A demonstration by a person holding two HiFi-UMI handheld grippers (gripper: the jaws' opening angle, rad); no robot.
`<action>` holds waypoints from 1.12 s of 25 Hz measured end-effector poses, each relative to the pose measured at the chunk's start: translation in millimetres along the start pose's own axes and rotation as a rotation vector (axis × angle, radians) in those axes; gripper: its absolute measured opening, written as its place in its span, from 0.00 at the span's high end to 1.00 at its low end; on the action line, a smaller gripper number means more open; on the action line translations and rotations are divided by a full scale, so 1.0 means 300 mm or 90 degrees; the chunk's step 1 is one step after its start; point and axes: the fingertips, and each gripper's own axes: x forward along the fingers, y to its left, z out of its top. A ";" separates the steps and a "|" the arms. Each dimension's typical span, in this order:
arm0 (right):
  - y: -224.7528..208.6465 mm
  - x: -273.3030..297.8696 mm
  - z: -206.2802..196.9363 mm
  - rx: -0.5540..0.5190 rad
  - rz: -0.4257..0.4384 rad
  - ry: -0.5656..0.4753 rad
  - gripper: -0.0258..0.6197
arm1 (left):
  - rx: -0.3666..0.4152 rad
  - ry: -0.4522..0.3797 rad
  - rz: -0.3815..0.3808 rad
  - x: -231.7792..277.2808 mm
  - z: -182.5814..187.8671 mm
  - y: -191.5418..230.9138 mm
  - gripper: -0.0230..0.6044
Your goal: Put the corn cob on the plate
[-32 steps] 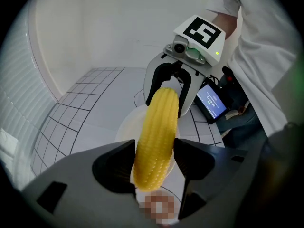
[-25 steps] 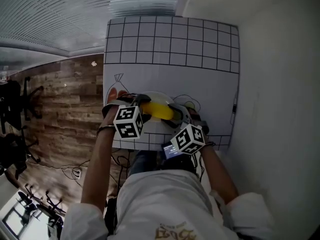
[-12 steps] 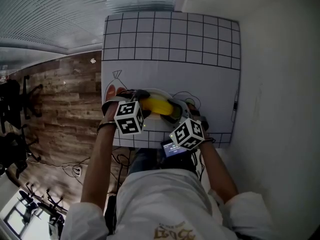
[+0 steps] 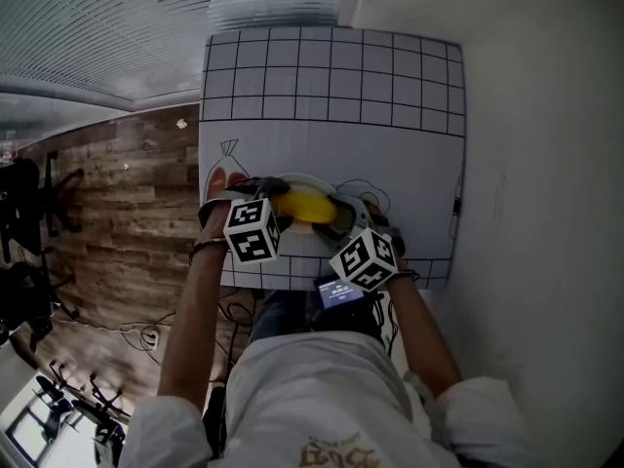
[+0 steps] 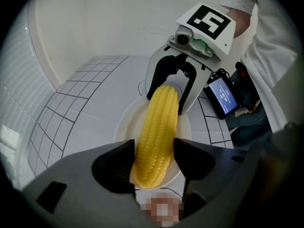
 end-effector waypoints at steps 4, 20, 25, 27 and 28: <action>-0.012 -0.022 -0.010 0.011 -0.015 0.003 0.55 | -0.006 -0.008 0.015 -0.017 -0.004 0.005 0.54; -0.071 -0.234 -0.028 0.102 -0.154 -0.059 0.84 | -0.062 -0.137 0.142 -0.172 0.073 -0.008 0.55; -0.078 -0.308 0.019 0.119 -0.203 -0.093 0.94 | -0.102 -0.220 0.248 -0.293 0.128 0.048 0.91; -0.076 -0.338 0.045 0.124 -0.218 -0.114 0.95 | -0.127 -0.258 0.287 -0.344 0.148 0.068 0.95; -0.074 -0.356 0.063 0.124 -0.225 -0.130 0.95 | -0.140 -0.276 0.300 -0.367 0.156 0.073 0.95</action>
